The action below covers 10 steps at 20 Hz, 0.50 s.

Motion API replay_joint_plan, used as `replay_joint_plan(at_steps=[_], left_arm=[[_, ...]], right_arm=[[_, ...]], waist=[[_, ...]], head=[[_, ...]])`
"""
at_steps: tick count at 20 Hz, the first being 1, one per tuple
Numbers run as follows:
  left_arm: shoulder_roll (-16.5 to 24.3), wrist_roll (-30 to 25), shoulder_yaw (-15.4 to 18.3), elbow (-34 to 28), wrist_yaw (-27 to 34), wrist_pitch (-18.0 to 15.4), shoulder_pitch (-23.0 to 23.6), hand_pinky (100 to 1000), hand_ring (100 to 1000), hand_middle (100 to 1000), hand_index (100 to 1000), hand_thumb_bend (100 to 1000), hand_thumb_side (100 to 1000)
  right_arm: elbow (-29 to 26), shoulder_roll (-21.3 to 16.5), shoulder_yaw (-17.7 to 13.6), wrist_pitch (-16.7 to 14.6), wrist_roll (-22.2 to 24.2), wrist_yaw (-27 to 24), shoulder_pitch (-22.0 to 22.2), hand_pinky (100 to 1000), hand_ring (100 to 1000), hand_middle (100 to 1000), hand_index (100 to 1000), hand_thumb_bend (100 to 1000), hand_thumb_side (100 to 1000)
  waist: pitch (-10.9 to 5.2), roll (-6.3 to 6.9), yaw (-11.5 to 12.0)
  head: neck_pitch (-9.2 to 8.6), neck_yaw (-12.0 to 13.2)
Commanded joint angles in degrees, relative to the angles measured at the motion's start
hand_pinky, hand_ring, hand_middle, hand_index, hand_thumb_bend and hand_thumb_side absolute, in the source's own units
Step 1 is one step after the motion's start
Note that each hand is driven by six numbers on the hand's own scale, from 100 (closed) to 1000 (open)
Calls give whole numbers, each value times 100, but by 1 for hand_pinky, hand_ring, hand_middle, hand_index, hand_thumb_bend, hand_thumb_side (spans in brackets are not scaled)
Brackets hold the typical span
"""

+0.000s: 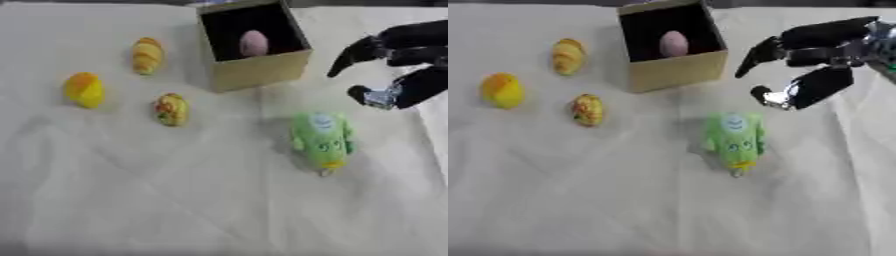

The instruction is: Pick up objects on the table and place them in the box.

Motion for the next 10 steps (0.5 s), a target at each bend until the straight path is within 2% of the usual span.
replay_joint_plan(at_steps=[1,5,10], left_arm=[[161,-18,13,-69,8,-10,-32,852,608,621,799,255,757],[154,-18,15,-68,12,-11,-34,852,608,622,799,254,758],[151,-25,6,-71,16,-8,-40,852,608,622,799,253,759]], right_arm=[[68,4,49,71,199,-3,-106,913,927,843,908,100,572],[25,60,56,97,471,-103,-52,916,927,834,904,122,488],[-51,81,20,35,490,-18,12,913,919,827,901,111,511]], waist=[[-107,12,8],[-97,18,13],[-86,17,1]], head=[[-6,-14],[-12,-5],[-18,1]])
